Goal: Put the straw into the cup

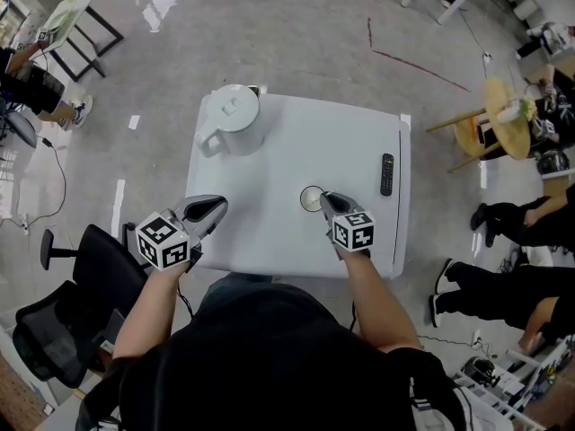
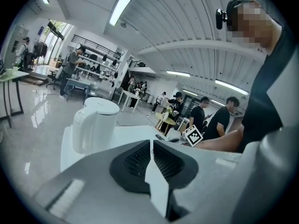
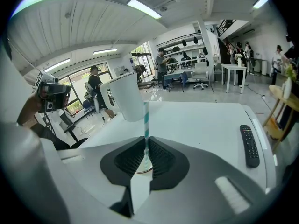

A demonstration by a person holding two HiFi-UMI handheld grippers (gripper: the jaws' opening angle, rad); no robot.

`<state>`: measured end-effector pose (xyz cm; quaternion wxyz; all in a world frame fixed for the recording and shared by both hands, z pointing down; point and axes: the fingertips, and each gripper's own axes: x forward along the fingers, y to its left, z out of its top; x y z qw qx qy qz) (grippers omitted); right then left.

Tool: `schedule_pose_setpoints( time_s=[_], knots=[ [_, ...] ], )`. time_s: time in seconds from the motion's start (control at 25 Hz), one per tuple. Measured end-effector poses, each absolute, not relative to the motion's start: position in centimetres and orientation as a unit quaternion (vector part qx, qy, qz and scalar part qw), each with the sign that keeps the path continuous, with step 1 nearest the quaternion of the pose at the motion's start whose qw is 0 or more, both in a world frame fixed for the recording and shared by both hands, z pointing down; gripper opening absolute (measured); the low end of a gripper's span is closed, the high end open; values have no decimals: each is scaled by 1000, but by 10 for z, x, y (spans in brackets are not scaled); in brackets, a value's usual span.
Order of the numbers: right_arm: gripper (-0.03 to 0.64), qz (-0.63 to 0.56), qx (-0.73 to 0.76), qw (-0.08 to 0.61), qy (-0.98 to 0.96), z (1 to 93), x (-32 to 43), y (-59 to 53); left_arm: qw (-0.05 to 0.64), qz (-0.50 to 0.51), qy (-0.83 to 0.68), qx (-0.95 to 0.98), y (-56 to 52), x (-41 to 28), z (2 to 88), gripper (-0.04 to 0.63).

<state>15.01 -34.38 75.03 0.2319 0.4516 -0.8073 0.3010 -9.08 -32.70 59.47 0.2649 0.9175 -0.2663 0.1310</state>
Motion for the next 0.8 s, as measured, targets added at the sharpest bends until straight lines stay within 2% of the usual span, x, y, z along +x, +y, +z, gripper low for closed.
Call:
schedule_pose_setpoints(
  time_s=[0.4,0.8],
  knots=[
    [103,302,456,244,-801,756,159,-338,262,130,-267,918,-316,-91,589,22],
    [104,301,463,246,-797,753,167,-322,255,125,-270,920,-298,-90,580,23]
  ],
)
